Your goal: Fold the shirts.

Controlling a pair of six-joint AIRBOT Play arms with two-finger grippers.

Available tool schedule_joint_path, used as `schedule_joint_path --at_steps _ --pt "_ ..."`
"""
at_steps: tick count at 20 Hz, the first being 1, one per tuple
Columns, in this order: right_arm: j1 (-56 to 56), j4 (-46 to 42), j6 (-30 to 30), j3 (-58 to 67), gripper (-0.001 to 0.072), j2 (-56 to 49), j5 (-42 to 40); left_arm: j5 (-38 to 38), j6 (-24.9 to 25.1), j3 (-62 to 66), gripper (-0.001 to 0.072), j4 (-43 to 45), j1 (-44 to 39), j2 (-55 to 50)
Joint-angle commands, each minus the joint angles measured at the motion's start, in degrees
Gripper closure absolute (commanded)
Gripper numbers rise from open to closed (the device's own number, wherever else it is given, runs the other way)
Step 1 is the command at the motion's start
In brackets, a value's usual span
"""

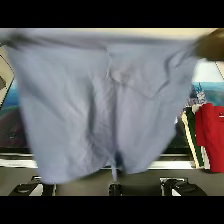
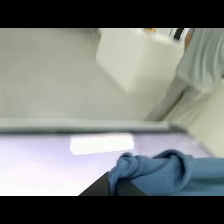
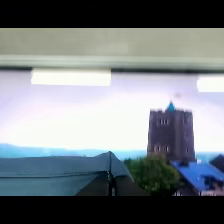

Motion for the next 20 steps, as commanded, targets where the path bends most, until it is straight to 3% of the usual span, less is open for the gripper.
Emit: schedule_joint_path --at_steps 1,3,6,11,12,13,14,16,17,18,20 --pt "0.1 -0.1 4.0 -9.8 0.0675 -12.9 -5.9 7.0 4.1 -12.5 0.0678 0.9 -3.2 -10.3" --pt "0.1 1.6 8.2 -10.9 0.0674 -21.9 -11.8 10.4 5.2 -13.9 0.0677 0.8 -5.2 -20.6" --pt "0.1 7.0 14.8 -10.9 0.0674 -31.2 -14.5 10.6 5.0 -11.9 0.0677 -2.7 -6.1 -34.2" --pt "0.1 15.0 15.9 -10.9 0.0674 -37.2 -16.5 8.0 5.0 -11.2 0.0671 -10.2 -6.2 -42.6" --pt "0.1 15.4 15.9 -10.9 0.0659 -37.2 -17.2 7.2 5.0 -11.2 0.0545 -10.1 -6.2 -42.5" --pt "-0.1 15.8 15.8 -10.4 0.0491 -36.7 -16.2 5.3 5.0 -10.6 0.0208 -10.1 -5.5 -42.2" --pt "-0.9 15.8 14.3 -9.5 0.0277 -35.6 -13.8 1.4 5.0 -9.2 0.0004 -9.9 -4.2 -42.1" --pt "-4.0 15.8 7.3 -8.1 0.021 -32.1 -7.2 -12.1 4.9 -4.2 0.0082 -5.8 0.7 -42.1" --pt "-6.2 15.8 3.0 -8.1 0.0214 -30.1 -3.9 -18.6 4.5 -2.2 0.0249 -2.4 3.1 -42.1" --pt "-9.1 15.7 0.0 -8.2 0.0215 -28.6 0.8 -24.3 2.2 -1.4 0.0285 1.8 5.5 -41.9" --pt "-14.7 16.1 -0.6 -8.7 0.0224 -27.5 11.9 -31.3 0.1 -3.6 0.0285 10.1 8.0 -41.0"
